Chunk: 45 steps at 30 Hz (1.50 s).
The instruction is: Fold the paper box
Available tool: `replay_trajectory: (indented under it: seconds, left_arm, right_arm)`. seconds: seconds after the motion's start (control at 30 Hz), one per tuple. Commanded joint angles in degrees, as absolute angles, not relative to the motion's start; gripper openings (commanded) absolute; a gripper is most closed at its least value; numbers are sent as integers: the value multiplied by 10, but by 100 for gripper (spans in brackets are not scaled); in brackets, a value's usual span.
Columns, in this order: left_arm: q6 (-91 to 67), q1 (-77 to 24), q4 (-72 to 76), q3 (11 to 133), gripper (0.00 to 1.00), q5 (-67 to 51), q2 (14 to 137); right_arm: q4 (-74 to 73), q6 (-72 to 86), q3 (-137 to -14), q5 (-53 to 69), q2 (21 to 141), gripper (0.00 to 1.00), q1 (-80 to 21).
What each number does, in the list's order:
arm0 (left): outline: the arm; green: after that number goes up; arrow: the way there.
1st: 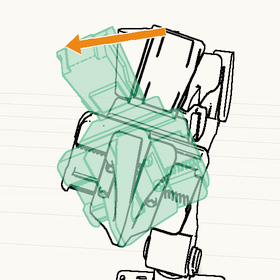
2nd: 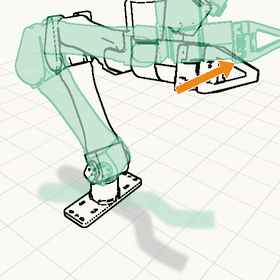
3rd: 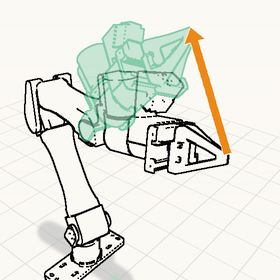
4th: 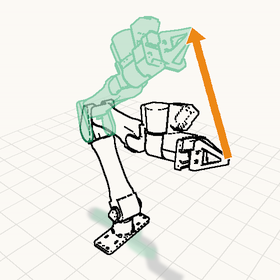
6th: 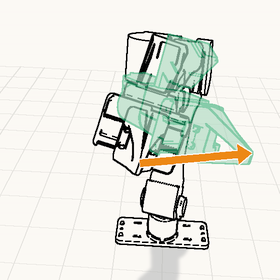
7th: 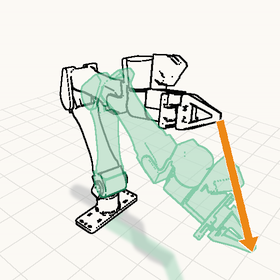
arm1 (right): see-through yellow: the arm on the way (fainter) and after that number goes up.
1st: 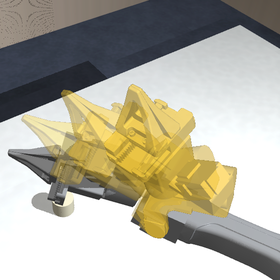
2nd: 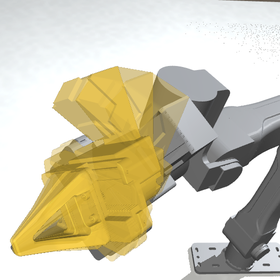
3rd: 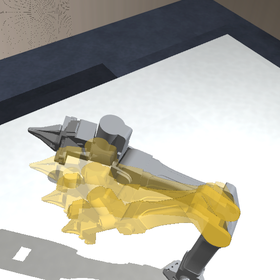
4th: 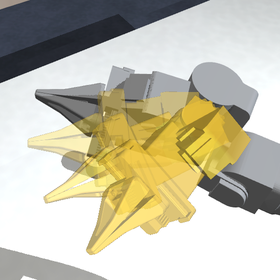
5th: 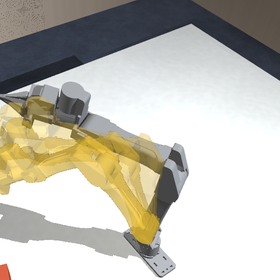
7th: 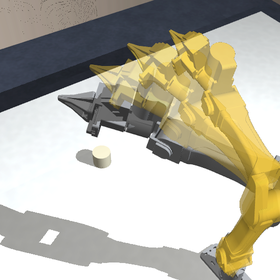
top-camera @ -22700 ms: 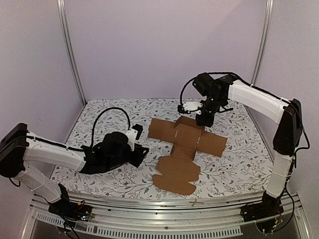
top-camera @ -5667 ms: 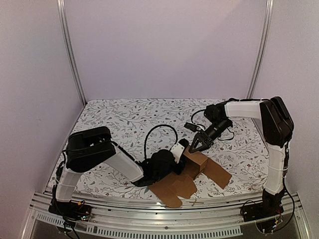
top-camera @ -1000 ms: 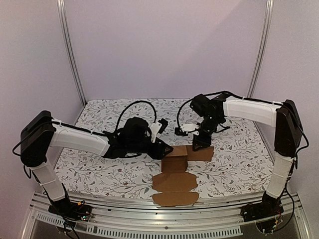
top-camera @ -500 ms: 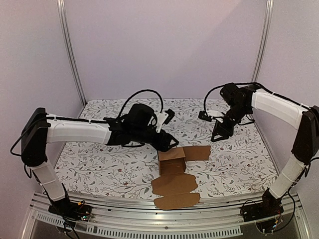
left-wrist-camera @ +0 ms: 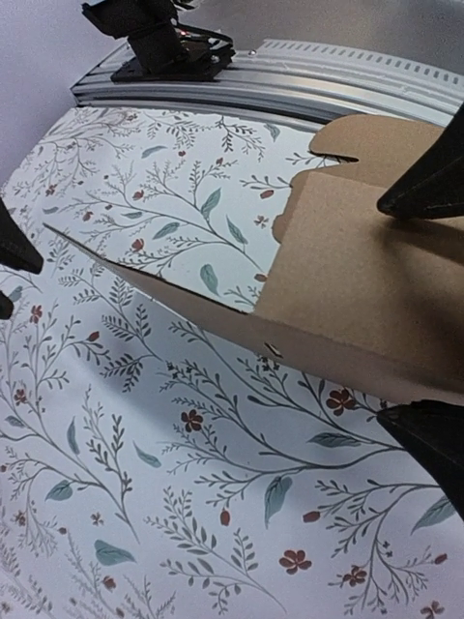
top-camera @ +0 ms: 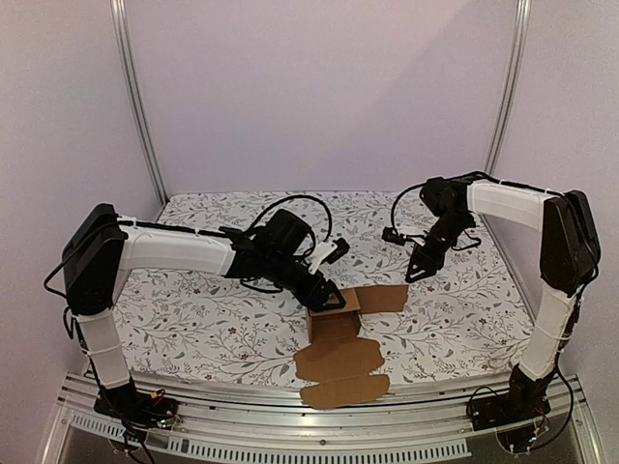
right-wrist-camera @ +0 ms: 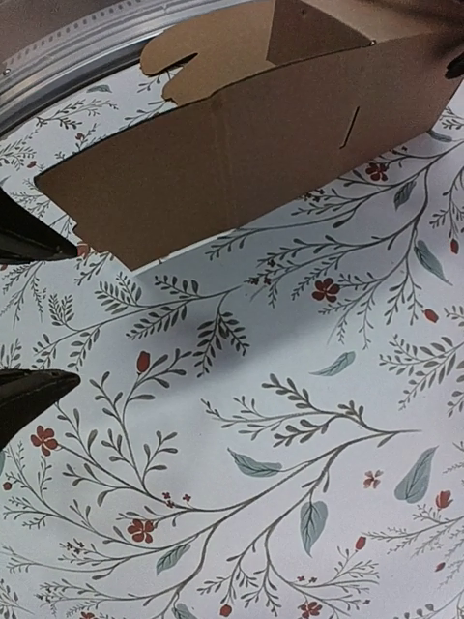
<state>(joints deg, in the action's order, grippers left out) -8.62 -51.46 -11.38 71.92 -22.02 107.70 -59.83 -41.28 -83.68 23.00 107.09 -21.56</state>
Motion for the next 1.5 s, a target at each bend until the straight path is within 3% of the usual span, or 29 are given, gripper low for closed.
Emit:
replay_trajectory:
  seconds: [0.0, 0.3, 0.7, 1.0, 1.47]
  left_arm:
    - [-93, -512, -116, 697, 64, -238, 1096]
    - [-120, -509, -62, 664, 64, -256, 1098]
    - [-194, -466, 68, 625, 64, -362, 1114]
    - [-225, -456, 115, 609, 64, -402, 1122]
    - [-299, -429, 228, 580, 63, -462, 1136]
  right_arm:
    - [-583, -413, -833, 238, 1092, 35, -227]
    - [-578, -431, -750, 248, 1036, 34, -310]
    - [-576, -413, -765, 289, 1037, 45, -379]
    - [-496, -369, -755, 285, 1055, 54, -408]
    - [-369, -310, -720, 262, 1044, 55, -436]
